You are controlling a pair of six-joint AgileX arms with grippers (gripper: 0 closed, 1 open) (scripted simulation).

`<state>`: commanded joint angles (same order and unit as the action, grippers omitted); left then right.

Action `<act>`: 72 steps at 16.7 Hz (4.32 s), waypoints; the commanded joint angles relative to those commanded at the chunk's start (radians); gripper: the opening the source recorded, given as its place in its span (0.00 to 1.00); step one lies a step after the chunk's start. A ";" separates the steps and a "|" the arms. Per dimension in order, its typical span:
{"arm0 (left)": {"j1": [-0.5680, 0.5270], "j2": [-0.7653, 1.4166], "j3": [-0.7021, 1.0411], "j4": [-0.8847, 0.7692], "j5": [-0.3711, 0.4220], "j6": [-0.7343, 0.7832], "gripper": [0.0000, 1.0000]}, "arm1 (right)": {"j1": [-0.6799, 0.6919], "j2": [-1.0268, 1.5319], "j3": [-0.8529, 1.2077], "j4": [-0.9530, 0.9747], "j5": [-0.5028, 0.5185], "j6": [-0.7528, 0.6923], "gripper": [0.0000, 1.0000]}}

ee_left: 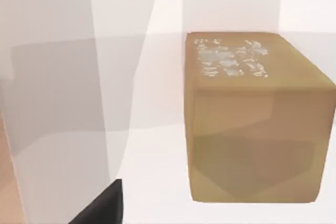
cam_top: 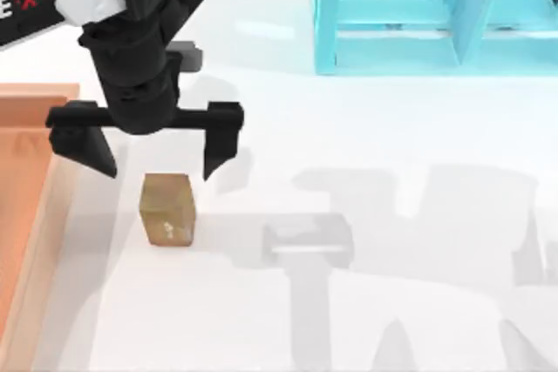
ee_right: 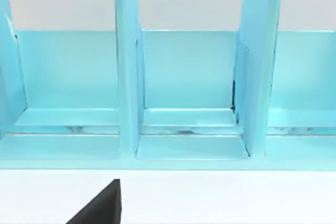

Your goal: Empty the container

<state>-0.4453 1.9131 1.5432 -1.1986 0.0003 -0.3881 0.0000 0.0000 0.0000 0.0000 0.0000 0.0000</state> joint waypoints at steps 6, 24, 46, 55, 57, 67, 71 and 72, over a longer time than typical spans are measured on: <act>0.038 0.009 0.016 -0.013 0.000 0.037 1.00 | 0.000 0.000 0.000 0.000 0.000 0.000 1.00; 0.661 0.015 0.175 -0.161 -0.005 0.648 1.00 | 0.000 0.000 0.000 0.000 0.000 0.000 1.00; 0.669 0.072 -0.139 0.212 -0.004 0.655 0.62 | 0.000 0.000 0.000 0.000 0.000 0.000 1.00; 0.669 0.072 -0.139 0.212 -0.004 0.655 0.00 | 0.000 0.000 0.000 0.000 0.000 0.000 1.00; 0.669 0.072 -0.139 0.212 -0.004 0.655 0.00 | 0.000 0.000 0.000 0.000 0.000 0.000 1.00; 0.632 0.030 -0.072 0.162 -0.052 0.647 0.00 | 0.000 0.000 0.000 0.000 0.000 0.000 1.00; 0.575 -0.049 0.100 0.060 -0.127 0.625 0.00 | 0.000 0.000 0.000 0.000 0.000 0.000 1.00; 0.568 -0.064 0.146 0.034 -0.136 0.620 0.00 | 0.000 0.000 0.000 0.000 0.000 0.000 1.00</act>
<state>0.1226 1.8488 1.6897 -1.1651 -0.1358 0.2322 0.0000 0.0000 0.0000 0.0000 0.0000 0.0000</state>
